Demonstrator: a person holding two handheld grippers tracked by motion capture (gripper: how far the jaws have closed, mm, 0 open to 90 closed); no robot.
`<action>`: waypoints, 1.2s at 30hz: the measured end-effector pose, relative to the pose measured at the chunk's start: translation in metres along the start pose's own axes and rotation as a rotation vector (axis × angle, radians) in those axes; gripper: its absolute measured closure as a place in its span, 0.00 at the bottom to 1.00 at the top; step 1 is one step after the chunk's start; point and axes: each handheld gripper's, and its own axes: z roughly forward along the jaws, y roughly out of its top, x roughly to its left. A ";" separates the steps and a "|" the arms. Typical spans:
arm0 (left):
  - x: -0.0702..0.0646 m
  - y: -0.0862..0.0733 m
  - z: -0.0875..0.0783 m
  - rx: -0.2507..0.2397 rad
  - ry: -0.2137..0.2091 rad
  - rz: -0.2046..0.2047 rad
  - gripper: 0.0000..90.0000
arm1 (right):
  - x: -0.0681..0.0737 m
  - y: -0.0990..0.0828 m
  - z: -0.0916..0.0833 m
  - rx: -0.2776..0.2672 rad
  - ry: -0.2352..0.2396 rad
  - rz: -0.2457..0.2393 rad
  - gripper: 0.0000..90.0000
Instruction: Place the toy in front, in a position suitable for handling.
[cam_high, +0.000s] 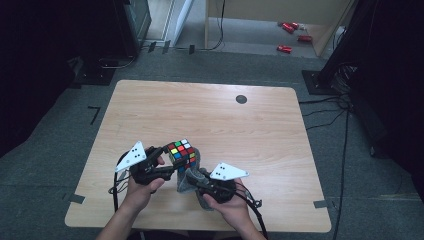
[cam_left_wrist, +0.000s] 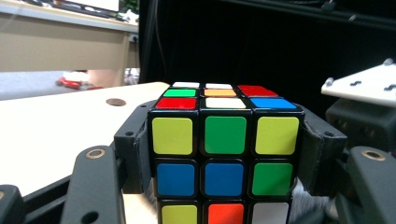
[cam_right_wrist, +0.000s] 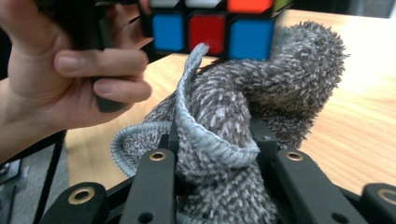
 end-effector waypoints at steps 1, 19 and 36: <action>-0.001 0.000 0.001 0.005 0.002 0.002 0.39 | 0.002 -0.001 0.002 0.006 0.009 -0.008 0.78; -0.005 -0.009 0.009 0.019 0.027 0.015 0.39 | 0.016 -0.003 0.009 0.002 -0.009 0.003 0.78; -0.004 -0.008 0.007 0.013 0.059 0.029 0.39 | 0.017 0.000 0.006 0.002 -0.038 -0.010 0.77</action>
